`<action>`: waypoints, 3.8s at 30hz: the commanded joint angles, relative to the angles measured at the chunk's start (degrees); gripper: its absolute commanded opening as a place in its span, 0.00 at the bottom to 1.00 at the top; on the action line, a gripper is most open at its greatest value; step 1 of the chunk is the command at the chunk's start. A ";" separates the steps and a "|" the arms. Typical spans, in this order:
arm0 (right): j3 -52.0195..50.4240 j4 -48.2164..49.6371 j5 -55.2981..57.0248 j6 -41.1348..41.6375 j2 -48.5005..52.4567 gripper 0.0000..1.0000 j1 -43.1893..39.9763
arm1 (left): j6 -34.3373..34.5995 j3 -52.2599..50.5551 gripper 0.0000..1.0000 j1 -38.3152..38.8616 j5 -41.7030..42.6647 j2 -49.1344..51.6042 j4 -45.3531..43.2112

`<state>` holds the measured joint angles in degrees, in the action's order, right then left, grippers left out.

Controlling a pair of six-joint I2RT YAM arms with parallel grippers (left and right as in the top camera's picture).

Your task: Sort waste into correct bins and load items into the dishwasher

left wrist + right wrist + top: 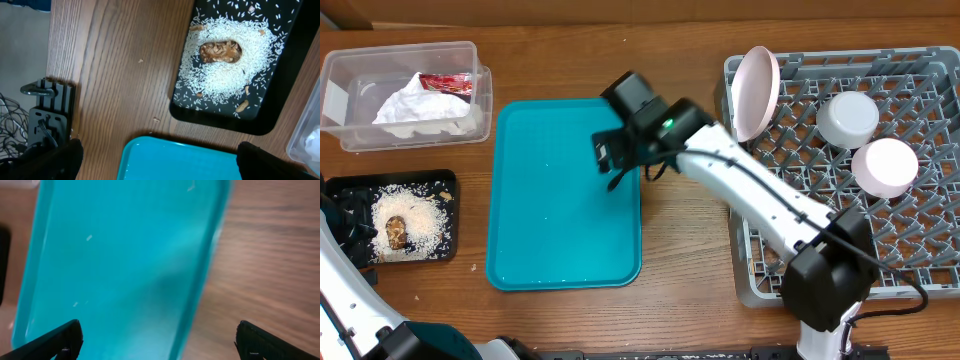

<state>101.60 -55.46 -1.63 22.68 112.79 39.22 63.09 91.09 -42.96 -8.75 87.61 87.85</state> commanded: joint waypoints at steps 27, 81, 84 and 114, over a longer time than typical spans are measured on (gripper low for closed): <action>-0.04 -2.10 11.08 -3.65 0.48 1.00 -1.38 | 1.03 -0.24 1.00 -0.11 -0.22 0.11 0.11; -52.83 27.89 6.03 -7.98 -61.13 1.00 -23.67 | 1.03 -0.24 1.00 -0.11 -0.20 0.09 0.11; -60.57 32.59 5.99 -7.93 -68.28 1.00 -24.02 | 1.01 -0.24 1.00 -0.11 -0.20 0.11 0.11; -95.91 51.76 5.38 -7.52 -105.74 1.00 -30.77 | 1.01 -0.24 1.00 -0.11 -0.20 0.09 0.11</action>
<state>7.01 -4.29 3.81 14.96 8.54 8.99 63.09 91.05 -42.96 -8.75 87.68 87.88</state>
